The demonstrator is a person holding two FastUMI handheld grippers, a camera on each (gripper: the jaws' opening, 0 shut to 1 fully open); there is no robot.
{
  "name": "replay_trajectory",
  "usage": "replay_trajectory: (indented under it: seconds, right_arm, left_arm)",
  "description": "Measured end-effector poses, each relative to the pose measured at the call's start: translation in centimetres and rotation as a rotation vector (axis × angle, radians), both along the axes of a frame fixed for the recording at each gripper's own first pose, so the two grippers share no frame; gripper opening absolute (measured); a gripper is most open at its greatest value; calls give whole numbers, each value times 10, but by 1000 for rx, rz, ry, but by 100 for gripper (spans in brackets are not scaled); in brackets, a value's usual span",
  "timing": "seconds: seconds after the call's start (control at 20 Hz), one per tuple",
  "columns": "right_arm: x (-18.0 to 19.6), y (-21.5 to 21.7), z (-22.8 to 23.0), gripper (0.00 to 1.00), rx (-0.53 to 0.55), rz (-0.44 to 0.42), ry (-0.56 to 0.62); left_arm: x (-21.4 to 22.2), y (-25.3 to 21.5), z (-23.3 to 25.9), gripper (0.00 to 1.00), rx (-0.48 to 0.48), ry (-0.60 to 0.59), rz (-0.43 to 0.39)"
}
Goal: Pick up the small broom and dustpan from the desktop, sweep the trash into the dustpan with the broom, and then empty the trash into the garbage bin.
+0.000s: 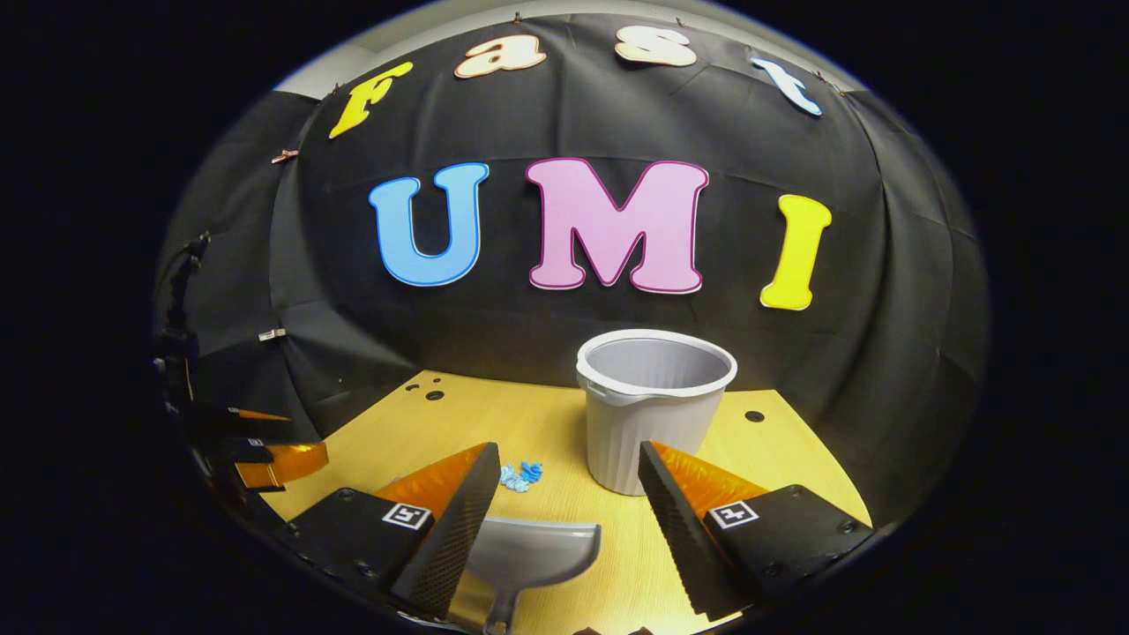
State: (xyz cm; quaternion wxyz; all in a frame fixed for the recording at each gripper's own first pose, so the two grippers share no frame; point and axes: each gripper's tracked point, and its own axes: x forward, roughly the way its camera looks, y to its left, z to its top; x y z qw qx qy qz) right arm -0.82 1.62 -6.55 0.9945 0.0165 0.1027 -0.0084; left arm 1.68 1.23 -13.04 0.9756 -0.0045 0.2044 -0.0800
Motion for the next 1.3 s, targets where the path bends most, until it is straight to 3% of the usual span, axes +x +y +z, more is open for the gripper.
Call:
replay_trajectory:
  seconds: [0.5,1.0,1.1,1.2,1.3]
  right_arm:
    - [-2,5,-60,98,-5,-3,173]
    - [-25,21,-117,98,37,-32,355]
    - [-31,30,-131,98,61,-22,416]
    - [-33,36,-148,98,73,-15,470]
    - [-36,41,-159,98,86,-20,512]
  left_arm:
    - [-14,15,-138,96,48,415,-66]
    - [-7,21,-208,96,139,634,-87]
    - [-6,18,-212,91,145,653,-98]
    - [-4,16,-216,80,156,657,-114]
    - [-4,15,-220,60,181,662,-130]
